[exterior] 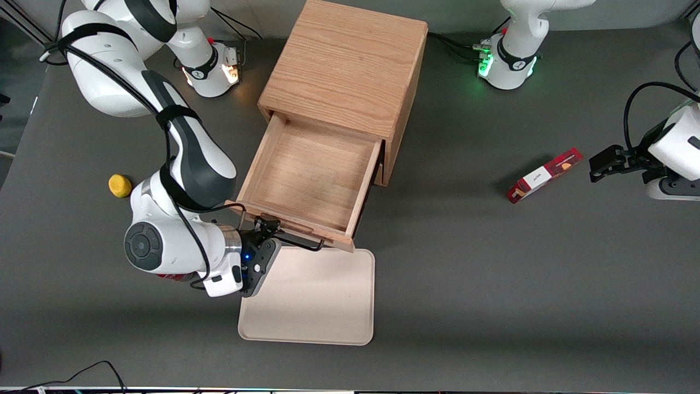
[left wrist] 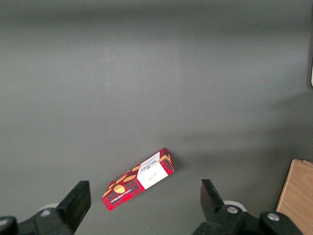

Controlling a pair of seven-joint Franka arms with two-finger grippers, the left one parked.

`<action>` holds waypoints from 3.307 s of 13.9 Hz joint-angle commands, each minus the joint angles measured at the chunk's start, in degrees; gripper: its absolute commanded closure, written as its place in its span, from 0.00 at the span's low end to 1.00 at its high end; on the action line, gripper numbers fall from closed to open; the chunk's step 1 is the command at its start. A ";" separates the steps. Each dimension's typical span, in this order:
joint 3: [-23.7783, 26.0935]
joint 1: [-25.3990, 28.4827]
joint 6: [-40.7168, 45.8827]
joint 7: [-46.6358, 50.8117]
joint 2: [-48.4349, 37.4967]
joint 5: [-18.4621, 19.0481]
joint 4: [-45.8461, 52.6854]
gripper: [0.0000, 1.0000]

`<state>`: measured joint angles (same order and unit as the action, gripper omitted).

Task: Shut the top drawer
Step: 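Position the right gripper against the drawer front beside the black handle, then push the drawer front with the right gripper into the cabinet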

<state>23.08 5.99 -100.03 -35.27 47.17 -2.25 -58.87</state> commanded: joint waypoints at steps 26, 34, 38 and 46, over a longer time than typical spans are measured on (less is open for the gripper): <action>2.14 4.21 -6.39 5.39 -17.37 -0.13 -26.11 0.00; 5.22 4.56 -8.69 8.98 -21.59 -0.21 -32.89 0.00; 7.15 4.56 -8.77 9.87 -22.38 -0.21 -34.38 0.00; 8.30 5.44 -8.34 12.07 -23.00 -0.21 -35.00 0.00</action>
<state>31.47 10.75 -107.30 -24.97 25.63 -2.19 -92.13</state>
